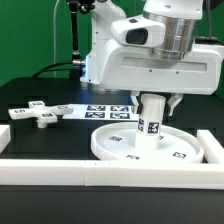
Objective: Assemble round table
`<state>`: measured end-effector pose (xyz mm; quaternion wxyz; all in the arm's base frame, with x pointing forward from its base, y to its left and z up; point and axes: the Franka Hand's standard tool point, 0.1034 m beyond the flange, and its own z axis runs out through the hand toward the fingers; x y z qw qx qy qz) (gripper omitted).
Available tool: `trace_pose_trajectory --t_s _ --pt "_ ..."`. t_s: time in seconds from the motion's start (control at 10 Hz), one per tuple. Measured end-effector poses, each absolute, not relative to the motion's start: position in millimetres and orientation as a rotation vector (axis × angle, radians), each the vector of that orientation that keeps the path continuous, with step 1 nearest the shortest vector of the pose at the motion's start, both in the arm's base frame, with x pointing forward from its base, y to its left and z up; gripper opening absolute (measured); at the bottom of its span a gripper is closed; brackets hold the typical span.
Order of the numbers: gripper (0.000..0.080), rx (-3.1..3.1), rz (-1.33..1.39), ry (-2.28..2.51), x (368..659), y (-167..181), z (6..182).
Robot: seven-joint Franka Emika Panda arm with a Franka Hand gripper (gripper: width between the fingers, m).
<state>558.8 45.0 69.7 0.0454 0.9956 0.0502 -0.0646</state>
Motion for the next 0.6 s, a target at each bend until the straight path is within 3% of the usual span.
trace_pose_trajectory --t_s 0.4,0.6 --pt "0.0409 3.037 -0.173 -0.238 560.3 45.5 72.4" --pt "0.0409 3.006 -0.141 -0.721 564.0 42.8 72.1"
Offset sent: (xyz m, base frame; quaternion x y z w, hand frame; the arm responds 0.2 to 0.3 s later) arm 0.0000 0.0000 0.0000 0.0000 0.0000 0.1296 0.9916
